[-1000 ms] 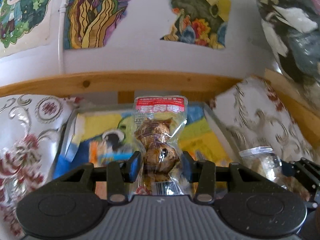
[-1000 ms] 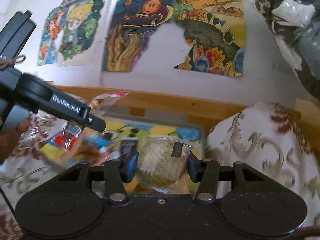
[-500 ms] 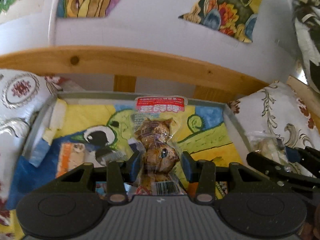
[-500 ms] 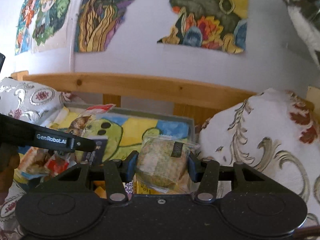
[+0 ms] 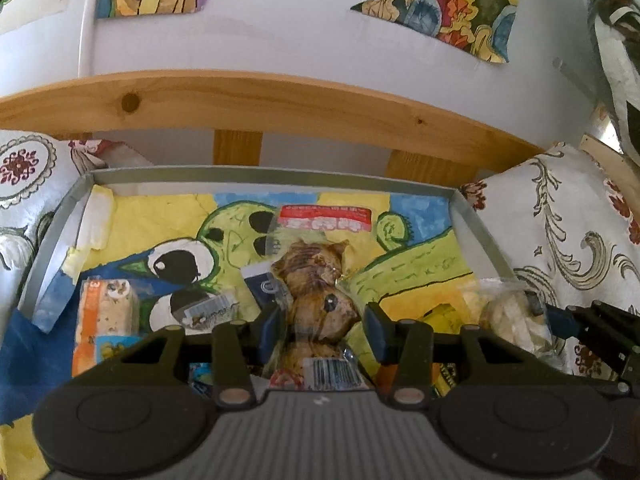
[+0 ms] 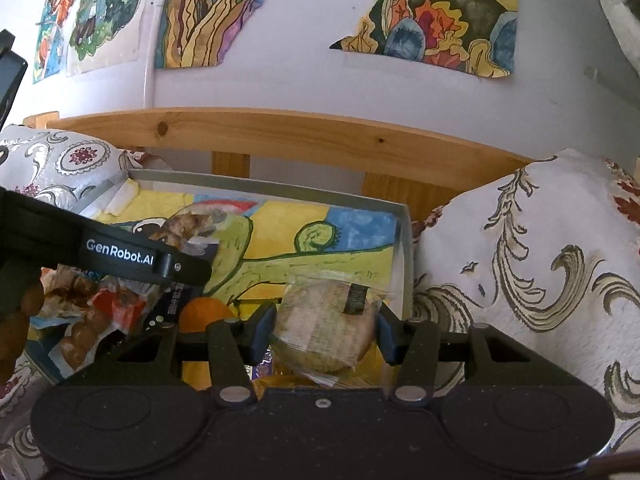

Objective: Organize snacks
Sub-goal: 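Open both grippers to release the cake and snack bag into the tray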

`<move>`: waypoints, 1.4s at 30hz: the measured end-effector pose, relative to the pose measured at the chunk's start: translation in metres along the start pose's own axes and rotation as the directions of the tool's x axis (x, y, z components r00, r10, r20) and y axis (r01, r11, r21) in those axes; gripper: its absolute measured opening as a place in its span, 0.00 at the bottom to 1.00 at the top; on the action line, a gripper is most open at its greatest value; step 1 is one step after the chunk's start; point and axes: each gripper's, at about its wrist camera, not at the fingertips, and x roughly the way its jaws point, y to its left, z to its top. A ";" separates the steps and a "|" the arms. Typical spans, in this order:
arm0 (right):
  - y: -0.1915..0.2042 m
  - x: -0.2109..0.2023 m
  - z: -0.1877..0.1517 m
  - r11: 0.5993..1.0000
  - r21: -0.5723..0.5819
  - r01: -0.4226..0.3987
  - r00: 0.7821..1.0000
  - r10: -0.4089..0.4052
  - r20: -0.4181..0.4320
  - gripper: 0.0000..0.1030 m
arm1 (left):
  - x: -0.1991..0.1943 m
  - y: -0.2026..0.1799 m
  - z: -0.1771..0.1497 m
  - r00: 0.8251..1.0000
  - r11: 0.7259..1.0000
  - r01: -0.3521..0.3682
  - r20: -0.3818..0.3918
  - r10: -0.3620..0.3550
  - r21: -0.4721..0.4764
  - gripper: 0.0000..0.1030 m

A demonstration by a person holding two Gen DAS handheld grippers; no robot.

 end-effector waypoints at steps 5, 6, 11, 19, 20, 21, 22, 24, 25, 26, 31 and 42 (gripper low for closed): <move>0.002 0.003 -0.003 1.000 0.000 0.011 1.000 -0.011 -0.013 0.58 | 0.001 0.002 -0.002 1.000 1.000 -0.017 -0.018 0.017 -0.013 0.53; 0.001 0.003 -0.004 1.000 0.001 0.016 1.000 -0.016 -0.014 0.59 | 0.001 0.002 -0.002 1.000 1.000 -0.018 -0.020 0.018 -0.017 0.53; 0.000 0.001 -0.004 1.000 -0.006 0.026 1.000 -0.027 -0.012 0.65 | -0.001 0.004 -0.002 0.999 0.999 -0.023 -0.023 0.023 -0.034 0.55; 0.002 -0.011 -0.002 0.996 -0.058 0.062 0.998 -0.060 0.031 0.82 | -0.016 0.000 0.002 0.999 0.999 -0.032 0.041 0.033 -0.037 0.76; 0.000 -0.012 -0.002 0.997 -0.048 0.061 0.998 -0.060 0.029 0.82 | -0.018 0.000 0.004 0.998 0.999 -0.034 0.046 0.035 -0.036 0.77; -0.002 -0.013 -0.001 0.997 -0.037 0.064 0.998 -0.063 0.028 0.82 | -0.019 0.000 0.005 0.998 0.999 -0.038 0.049 0.039 -0.037 0.79; -0.004 -0.014 0.000 0.997 -0.027 0.070 0.997 -0.069 0.029 0.83 | -0.021 0.000 0.005 0.997 0.998 -0.043 0.055 0.046 -0.041 0.80; -0.007 -0.018 0.002 0.997 -0.010 0.082 0.996 -0.082 0.035 0.85 | -0.026 0.000 0.006 0.996 0.997 -0.052 0.070 0.056 -0.048 0.83; -0.009 -0.020 0.002 0.996 0.000 0.087 0.996 -0.087 0.038 0.86 | -0.028 0.001 0.007 0.995 0.997 -0.058 0.077 0.061 -0.049 0.84; -0.010 -0.022 0.003 0.996 0.008 0.088 0.995 -0.088 0.040 0.87 | -0.032 0.001 0.007 0.994 0.997 -0.065 0.086 0.069 -0.050 0.87; -0.012 -0.036 0.008 0.994 0.023 0.106 0.992 -0.107 0.065 0.92 | -0.047 0.000 0.009 0.986 0.994 -0.096 0.129 0.101 -0.046 0.95; -0.007 -0.069 0.019 0.994 0.024 0.108 0.988 -0.110 0.108 0.99 | -0.077 -0.008 0.009 0.977 0.991 -0.133 0.164 0.134 -0.021 0.99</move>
